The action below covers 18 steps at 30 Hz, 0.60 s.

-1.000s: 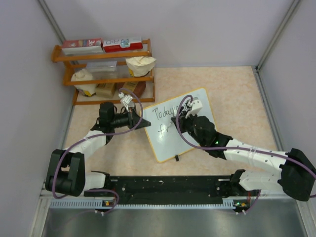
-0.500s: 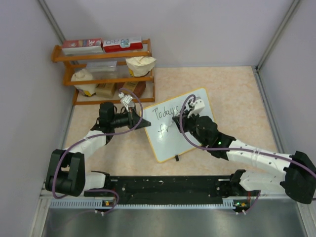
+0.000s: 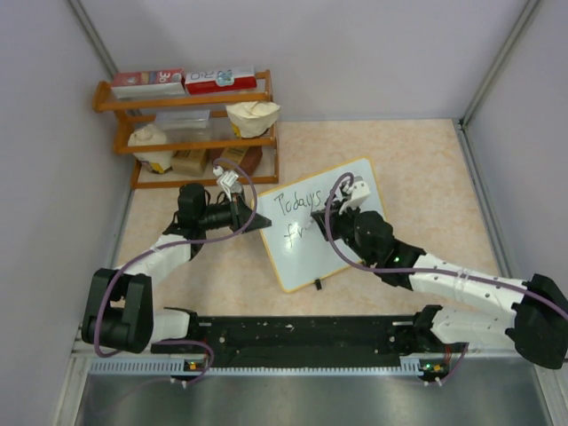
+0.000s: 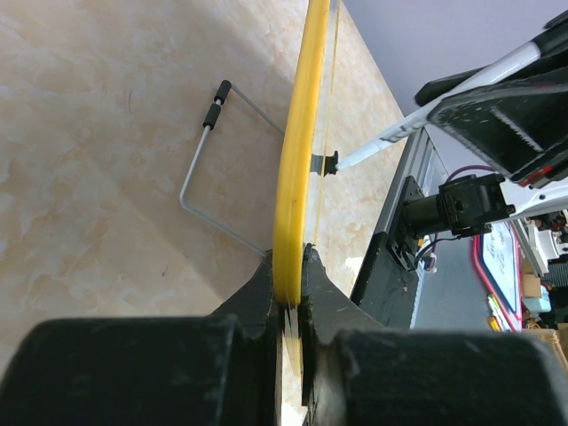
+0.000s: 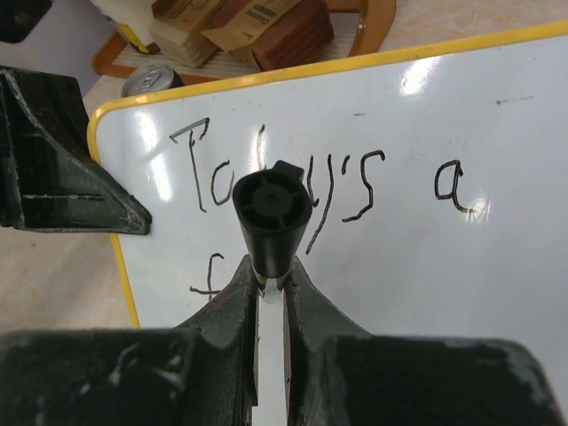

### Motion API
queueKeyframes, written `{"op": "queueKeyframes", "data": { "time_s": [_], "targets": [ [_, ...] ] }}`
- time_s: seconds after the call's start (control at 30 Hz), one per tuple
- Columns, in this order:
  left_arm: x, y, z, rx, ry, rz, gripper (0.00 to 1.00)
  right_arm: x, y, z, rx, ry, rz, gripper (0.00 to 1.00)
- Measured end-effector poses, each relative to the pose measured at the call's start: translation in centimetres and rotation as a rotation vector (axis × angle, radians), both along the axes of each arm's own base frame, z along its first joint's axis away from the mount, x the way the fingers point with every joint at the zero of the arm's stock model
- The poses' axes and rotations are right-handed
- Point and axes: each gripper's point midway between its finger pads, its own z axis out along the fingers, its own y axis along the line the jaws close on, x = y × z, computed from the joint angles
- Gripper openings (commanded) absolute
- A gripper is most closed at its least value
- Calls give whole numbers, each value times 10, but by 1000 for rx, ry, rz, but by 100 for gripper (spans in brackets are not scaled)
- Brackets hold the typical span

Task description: Write a sentence on the whiteboard

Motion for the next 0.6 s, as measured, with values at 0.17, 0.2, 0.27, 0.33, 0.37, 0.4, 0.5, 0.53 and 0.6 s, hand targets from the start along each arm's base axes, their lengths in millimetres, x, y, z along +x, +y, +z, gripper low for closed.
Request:
{"op": "queueKeyframes", "data": {
  "time_s": [0.17, 0.2, 0.27, 0.33, 0.37, 0.4, 0.5, 0.53, 0.6],
  "targets": [
    [0, 0, 0, 0, 0, 1, 0, 1, -1, -19, -33, 31, -5, 0],
    [0, 0, 0, 1, 1, 1, 0, 1, 0, -19, -32, 33, -2, 0],
    [0, 0, 0, 0, 0, 1, 0, 2, 1, -19, -27, 32, -2, 0],
    [0, 0, 0, 0, 1, 1, 0, 2, 2, -19, -23, 31, 0, 0],
    [0, 0, 0, 0, 0, 1, 0, 2, 2, -18, -23, 31, 1, 0],
    [0, 0, 0, 1, 1, 1, 0, 2, 2, -19, -22, 31, 1, 0],
    [0, 0, 0, 0, 0, 1, 0, 2, 2, -18, -22, 30, 0, 0],
    [0, 0, 0, 0, 1, 1, 0, 2, 2, -19, -22, 31, 0, 0],
    [0, 0, 0, 0, 0, 1, 0, 3, 1, -19, -22, 32, -4, 0]
  ]
}}
